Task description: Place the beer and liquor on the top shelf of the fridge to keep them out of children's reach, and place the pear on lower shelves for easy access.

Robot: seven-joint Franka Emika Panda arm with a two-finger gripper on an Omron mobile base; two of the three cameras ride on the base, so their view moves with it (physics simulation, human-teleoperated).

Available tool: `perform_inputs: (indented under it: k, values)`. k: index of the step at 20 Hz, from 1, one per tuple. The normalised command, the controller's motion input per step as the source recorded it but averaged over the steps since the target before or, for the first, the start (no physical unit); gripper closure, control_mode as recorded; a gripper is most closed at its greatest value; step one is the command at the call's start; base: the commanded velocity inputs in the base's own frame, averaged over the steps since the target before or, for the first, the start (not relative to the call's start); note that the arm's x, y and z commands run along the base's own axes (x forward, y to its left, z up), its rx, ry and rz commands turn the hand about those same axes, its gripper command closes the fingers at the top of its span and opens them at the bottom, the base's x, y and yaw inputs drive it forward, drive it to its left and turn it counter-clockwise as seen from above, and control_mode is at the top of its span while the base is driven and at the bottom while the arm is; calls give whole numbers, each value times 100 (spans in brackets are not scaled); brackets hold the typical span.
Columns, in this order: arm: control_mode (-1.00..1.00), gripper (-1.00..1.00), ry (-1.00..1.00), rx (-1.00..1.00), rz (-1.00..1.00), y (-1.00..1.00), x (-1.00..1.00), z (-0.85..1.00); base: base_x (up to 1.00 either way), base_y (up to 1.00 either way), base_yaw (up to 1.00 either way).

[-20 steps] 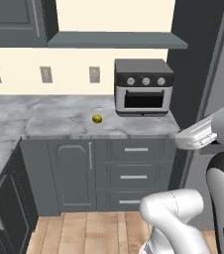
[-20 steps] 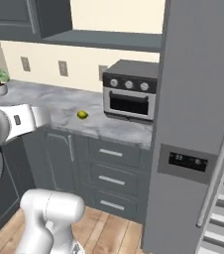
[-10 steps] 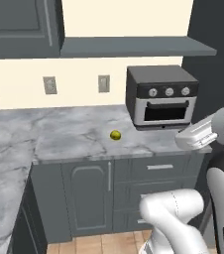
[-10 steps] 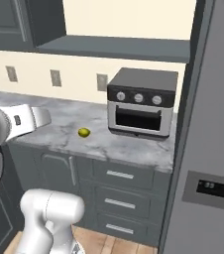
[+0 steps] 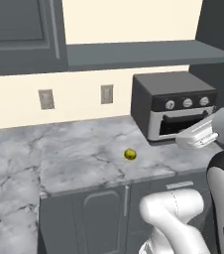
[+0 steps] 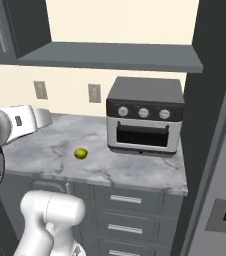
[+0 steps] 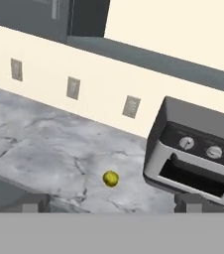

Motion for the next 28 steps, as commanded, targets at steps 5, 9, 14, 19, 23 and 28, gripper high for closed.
perform_inputs:
  k: [5,9,14,19,23,28]
  values:
    - [100,-100,0,0,0,0,0,0,55,46,-26]
    - [-100,-100,0,-3,-10,8,16,-13,21,17,-12]
    - [-100,-100,15,-11,-20,0,16,-34,0,0,0]
    - [-100,-100,34,-14,-19,-2,14,-45,0,0,0]
    - [-100,-100,41,-10,-15,-1,16,-48,0,0,0]
    - [-100,-100,27,-1,-12,0,10,-57,0,0,0]
